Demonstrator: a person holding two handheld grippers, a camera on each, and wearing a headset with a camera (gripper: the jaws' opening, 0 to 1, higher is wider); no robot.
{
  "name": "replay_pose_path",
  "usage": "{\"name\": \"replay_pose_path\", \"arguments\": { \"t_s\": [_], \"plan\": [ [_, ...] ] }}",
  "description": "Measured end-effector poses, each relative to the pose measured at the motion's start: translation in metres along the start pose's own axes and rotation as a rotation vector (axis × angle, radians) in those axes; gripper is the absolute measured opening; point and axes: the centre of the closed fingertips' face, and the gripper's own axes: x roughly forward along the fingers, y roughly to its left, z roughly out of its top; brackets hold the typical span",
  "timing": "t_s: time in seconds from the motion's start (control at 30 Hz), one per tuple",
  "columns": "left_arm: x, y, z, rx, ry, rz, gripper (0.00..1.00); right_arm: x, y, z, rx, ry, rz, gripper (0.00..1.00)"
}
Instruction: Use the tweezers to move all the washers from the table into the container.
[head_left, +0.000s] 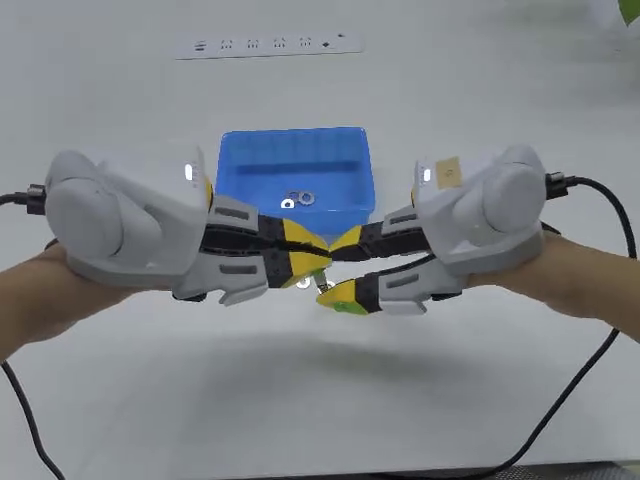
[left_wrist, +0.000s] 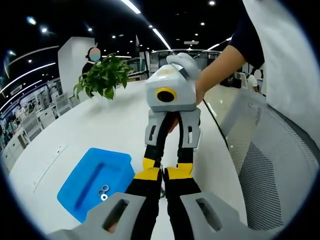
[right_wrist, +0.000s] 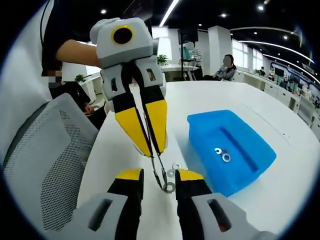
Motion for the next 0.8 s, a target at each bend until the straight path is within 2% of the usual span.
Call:
{"name": "replay_pose_path", "arguments": {
  "t_s": [0.1,0.13,0.2,0.3,0.53,0.6,0.67,0.8],
  "plan": [
    [0.0013,-0.0005,0.0002,-0.001,-0.001,0.000,0.06,0.0061,0.0034,-0.0053,-0.034,0.029,0.021,0.20],
    [0.0019,-0.0005,0.0004,-0.004,-0.003,0.000,0.06,0.0073,0.0037,-0.0058,-0.039,0.034,0.020,0.17],
    [0.0027,-0.0007,0.0006,-0.003,-0.003,-0.001,0.06,0.0091,0.0000,-0.0062,-0.096,0.054,-0.006,0.13],
    [0.0042,-0.0030,0.0008,0.004,0.000,-0.010,0.06,0.0109,0.0033,-0.0074,-0.136,0.072,0.011,0.11],
    [0.0036,-0.0029,0.0000,0.016,0.013,-0.003,0.06,0.0103,0.0008,-0.0066,-0.138,0.061,0.000,0.10],
    [0.0030,-0.0028,-0.0004,-0.001,0.011,0.005,0.06,0.0105,0.0011,-0.0062,-0.138,0.059,-0.003,0.10],
    [0.0021,-0.0019,-0.0006,-0.042,0.003,0.023,0.07,0.0108,0.0006,-0.0060,-0.136,0.055,-0.006,0.10],
    [-0.0001,-0.0021,-0.0020,-0.058,0.008,0.040,0.11,0.0117,-0.0007,-0.0046,-0.131,0.045,-0.023,0.10]
  ]
}}
